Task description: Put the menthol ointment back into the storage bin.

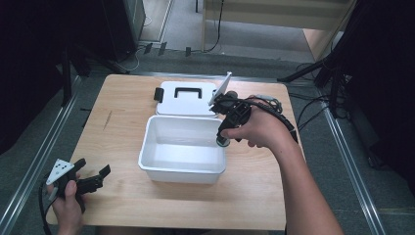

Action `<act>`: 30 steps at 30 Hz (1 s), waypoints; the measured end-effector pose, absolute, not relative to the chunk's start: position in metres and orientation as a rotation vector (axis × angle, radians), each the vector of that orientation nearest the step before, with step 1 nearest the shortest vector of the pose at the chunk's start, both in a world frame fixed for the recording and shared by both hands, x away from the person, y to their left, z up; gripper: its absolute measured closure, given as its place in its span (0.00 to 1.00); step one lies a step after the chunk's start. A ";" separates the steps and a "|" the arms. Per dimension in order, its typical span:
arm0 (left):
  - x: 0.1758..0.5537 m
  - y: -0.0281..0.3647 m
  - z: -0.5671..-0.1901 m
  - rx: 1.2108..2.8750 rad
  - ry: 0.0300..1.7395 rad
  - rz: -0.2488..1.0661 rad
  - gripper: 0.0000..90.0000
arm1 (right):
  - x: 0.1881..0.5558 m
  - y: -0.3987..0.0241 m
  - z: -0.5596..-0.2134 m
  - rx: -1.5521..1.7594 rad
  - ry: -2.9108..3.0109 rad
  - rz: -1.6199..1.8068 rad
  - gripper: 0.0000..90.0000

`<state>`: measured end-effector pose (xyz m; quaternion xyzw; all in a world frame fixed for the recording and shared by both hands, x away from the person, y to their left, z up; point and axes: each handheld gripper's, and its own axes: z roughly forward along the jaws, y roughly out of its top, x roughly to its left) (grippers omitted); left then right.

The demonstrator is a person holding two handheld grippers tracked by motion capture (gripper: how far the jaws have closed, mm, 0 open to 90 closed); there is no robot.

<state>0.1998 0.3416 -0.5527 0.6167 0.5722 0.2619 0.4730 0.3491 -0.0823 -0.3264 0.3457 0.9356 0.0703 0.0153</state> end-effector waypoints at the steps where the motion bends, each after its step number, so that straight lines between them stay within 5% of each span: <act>1: 0.200 0.342 -0.553 1.508 1.400 0.641 0.00 | 0.349 -0.080 -0.327 1.072 2.913 0.215 0.57; 30: 0.200 0.342 -0.553 1.504 1.401 0.637 0.00 | 0.357 -0.047 -0.369 0.867 2.988 0.205 0.57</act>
